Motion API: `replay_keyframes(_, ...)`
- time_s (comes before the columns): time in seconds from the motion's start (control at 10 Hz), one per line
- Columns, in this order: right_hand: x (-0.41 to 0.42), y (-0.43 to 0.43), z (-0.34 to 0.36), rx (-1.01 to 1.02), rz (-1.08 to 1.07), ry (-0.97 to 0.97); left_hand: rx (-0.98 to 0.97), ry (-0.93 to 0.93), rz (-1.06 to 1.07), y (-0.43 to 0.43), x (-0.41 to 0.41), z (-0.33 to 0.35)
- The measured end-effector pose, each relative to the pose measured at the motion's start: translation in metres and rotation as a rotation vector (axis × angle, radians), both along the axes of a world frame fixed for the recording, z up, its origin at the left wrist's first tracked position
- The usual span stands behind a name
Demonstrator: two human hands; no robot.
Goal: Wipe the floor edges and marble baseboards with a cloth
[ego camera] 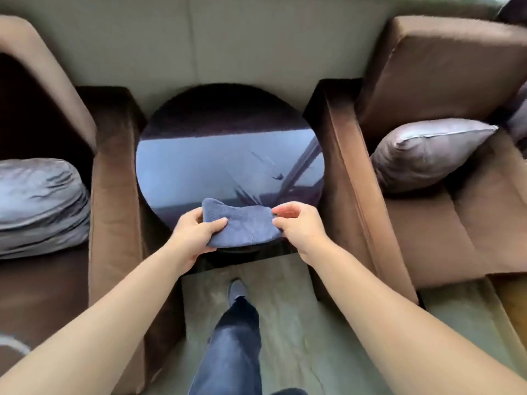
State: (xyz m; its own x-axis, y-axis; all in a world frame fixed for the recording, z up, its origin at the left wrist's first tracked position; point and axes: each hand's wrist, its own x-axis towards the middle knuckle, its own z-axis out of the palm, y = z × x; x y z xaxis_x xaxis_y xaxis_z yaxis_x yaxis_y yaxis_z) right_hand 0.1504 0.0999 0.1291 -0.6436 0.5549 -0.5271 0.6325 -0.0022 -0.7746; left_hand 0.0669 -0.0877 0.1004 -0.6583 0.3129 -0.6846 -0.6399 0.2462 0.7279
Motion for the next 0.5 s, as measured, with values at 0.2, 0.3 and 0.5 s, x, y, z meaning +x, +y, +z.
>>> replay_keyframes(0.2, -0.092, 0.033, -0.1, 0.218, 0.264, -0.015, -0.192, 0.079, 0.174, 0.03, -0.064, -0.112)
replay_keyframes(0.3, -0.072, 0.032, -0.147, 0.35, 1.0, -0.518, -0.456, 0.035, 0.095, 0.037, -0.054, -0.148)
replay_keyframes(0.5, -0.053, 0.05, -0.144, 0.309, 1.235, -0.665, -0.69, 0.018, -0.041, 0.05, -0.057, -0.133)
